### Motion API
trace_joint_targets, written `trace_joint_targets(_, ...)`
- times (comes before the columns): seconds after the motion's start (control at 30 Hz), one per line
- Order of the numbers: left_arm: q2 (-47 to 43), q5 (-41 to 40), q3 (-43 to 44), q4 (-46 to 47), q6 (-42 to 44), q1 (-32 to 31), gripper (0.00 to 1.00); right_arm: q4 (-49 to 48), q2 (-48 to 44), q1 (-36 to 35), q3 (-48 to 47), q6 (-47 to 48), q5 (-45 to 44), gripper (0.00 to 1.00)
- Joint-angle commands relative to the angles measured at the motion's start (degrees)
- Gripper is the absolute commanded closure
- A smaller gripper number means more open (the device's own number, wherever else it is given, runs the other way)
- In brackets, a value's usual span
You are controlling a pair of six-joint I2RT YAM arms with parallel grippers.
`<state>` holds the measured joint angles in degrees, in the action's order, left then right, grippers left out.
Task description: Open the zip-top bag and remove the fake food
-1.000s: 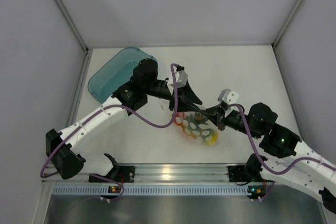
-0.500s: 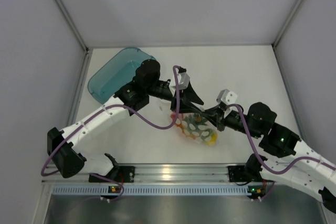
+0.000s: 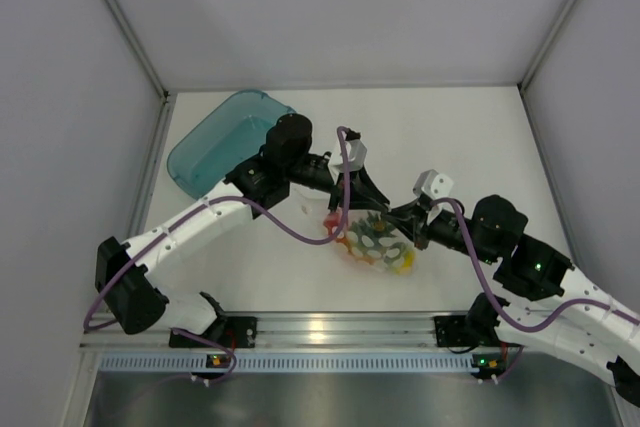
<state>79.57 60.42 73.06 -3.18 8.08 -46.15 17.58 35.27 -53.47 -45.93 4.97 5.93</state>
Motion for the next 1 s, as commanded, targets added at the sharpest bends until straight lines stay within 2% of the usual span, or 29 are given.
trace_joint_targets(0.0, -0.21, 0.31, -0.20, 2.56, 1.77, -0.08, 1.00, -2.47, -0.72, 0.56, -3.02, 0.74, -0.48, 1.00)
trace_joint_targets(0.2, -1.43, -2.32, -2.56, 2.30, 4.40, 0.18, 1.00, -3.34, -2.48, 0.65, -2.32, 0.39, -3.91, 1.00)
trace_joint_targets(0.4, -2.49, -5.66, -4.33, -1.91, 8.79, 4.13, 1.00, -0.10, -4.77, 0.56, -3.72, 0.65, -8.04, 1.00)
trace_joint_targets(0.5, -2.84, -4.28, -5.47, -3.41, 9.42, 7.73, 1.00, 2.71, -5.38, 0.56, -5.30, 0.56, -11.55, 1.00)
trace_joint_targets(0.63, -2.75, -0.75, -7.66, -3.41, 7.40, 17.03, 1.00, 5.62, -6.78, 0.56, -6.80, -0.22, -18.22, 1.00)
trace_joint_targets(0.73, -2.67, -0.31, -9.24, -3.41, 6.87, 21.61, 1.00, 6.59, -7.66, 0.65, -7.33, -0.75, -23.06, 1.00)
trace_joint_targets(0.97, -3.72, -1.72, -14.25, -1.57, 5.38, 27.07, 1.00, 6.68, -8.46, 0.56, -7.77, -1.46, -26.59, 1.00)
